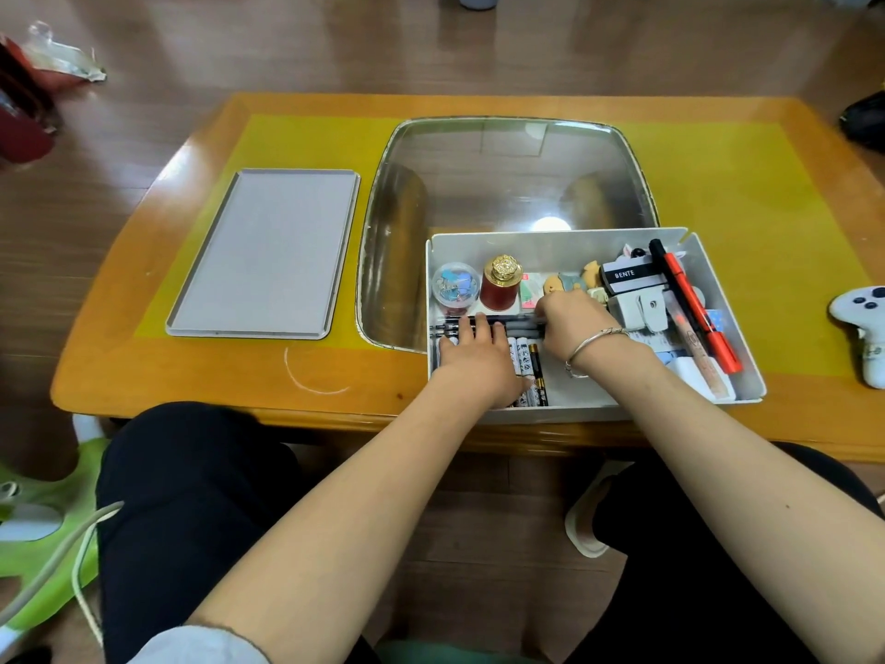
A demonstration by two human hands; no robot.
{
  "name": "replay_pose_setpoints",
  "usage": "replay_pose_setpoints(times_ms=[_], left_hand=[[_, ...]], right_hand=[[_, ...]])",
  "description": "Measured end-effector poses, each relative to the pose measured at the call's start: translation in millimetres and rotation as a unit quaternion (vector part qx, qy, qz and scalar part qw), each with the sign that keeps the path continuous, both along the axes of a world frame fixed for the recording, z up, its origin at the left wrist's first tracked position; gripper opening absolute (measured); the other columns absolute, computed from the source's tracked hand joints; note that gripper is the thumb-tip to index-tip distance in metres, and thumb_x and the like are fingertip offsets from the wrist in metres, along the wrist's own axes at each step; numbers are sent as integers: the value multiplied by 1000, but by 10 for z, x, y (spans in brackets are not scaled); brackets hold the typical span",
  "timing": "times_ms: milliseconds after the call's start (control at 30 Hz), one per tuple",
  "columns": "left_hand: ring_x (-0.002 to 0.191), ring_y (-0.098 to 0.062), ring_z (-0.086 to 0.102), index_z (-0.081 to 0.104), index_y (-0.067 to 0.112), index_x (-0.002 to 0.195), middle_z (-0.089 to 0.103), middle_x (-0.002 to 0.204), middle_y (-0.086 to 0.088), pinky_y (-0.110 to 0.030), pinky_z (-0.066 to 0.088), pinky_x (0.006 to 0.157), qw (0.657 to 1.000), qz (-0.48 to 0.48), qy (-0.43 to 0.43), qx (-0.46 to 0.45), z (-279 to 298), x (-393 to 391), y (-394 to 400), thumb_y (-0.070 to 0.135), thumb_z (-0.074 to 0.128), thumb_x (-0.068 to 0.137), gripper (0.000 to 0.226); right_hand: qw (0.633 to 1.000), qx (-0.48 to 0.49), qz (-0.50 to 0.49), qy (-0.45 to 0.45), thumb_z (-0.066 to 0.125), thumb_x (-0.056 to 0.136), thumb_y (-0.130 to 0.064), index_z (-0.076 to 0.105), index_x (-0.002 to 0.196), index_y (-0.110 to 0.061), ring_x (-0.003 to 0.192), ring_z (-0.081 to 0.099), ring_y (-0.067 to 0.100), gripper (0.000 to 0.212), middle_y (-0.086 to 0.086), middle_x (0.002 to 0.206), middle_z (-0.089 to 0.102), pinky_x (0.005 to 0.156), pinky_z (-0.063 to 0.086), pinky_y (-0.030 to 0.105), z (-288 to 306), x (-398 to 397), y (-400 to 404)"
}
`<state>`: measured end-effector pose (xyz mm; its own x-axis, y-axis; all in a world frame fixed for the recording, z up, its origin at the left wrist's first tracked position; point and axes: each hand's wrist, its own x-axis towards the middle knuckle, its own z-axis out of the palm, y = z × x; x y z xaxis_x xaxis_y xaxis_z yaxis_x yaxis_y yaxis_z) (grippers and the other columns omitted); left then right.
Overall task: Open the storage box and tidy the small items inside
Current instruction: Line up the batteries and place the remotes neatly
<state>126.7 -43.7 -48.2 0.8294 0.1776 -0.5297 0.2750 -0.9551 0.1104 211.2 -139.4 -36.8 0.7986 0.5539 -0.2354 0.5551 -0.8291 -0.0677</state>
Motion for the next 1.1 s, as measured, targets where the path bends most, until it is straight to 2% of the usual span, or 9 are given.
replay_pose_setpoints(times_ms=[200,333,433,500,567,633,667,767,1100], left_hand=[[146,-32,-9,3,12,153,-8,160,-13,-51,7,116,999,-13,-31,-25,-34,-47,66,50,43,97,79],[144,-31,14,35,13,145,22,156,-13,-46,14,116,978,-74,-193,-19,3,-162,124,32,47,98,52],[144,-33,13,46,15,136,28,154,-10,-47,7,117,946,-62,-316,32,20,-257,141,15,56,91,46],[145,-34,7,38,16,141,20,156,-12,-49,6,116,935,13,-351,49,47,-317,157,6,63,83,64],[145,-35,7,12,17,151,4,159,-13,-48,17,115,940,109,-323,31,57,-376,186,2,67,79,92],[138,-37,29,-11,18,151,1,159,-15,-43,41,100,948,180,-263,-2,49,-421,222,3,67,81,106],[125,-35,46,-16,18,150,11,157,-17,-38,49,85,950,196,-244,-10,39,-433,240,4,66,83,107],[96,-28,62,-19,16,149,52,128,-16,-33,44,65,953,194,-233,13,24,-428,269,11,63,88,102],[90,-27,63,-10,18,152,60,111,-12,-33,42,61,944,180,-274,37,18,-420,488,17,60,91,92]], right_hand=[[1000,10,0,-7,48,86,-1,64,112,-7,96,60,36,31,19,109,61,78,51,37,4,-33,-76],[997,51,51,31,47,90,-6,62,120,-16,104,59,31,34,12,116,64,87,50,37,85,-66,-163],[993,92,63,42,52,91,-11,63,120,-16,113,56,27,31,8,122,63,97,45,37,167,-113,-318],[991,123,46,28,54,91,-15,64,117,-16,115,54,26,28,7,124,62,99,42,40,203,-138,-463],[989,144,22,5,56,90,-16,65,114,-15,115,53,26,26,5,123,62,98,42,42,222,-161,-618],[987,160,-7,-19,57,88,-15,67,110,-16,112,54,27,24,5,117,64,95,42,41,230,-182,-756],[985,168,-21,-32,58,87,-14,68,107,-16,108,55,28,23,5,112,65,93,42,42,226,-198,-810],[976,196,-60,-78,60,86,-13,71,99,-16,101,55,31,17,6,99,67,89,42,45,202,-243,-922],[929,259,-205,-166,65,84,-26,67,100,-15,86,58,31,20,8,92,62,72,45,38,236,-153,-1175]])
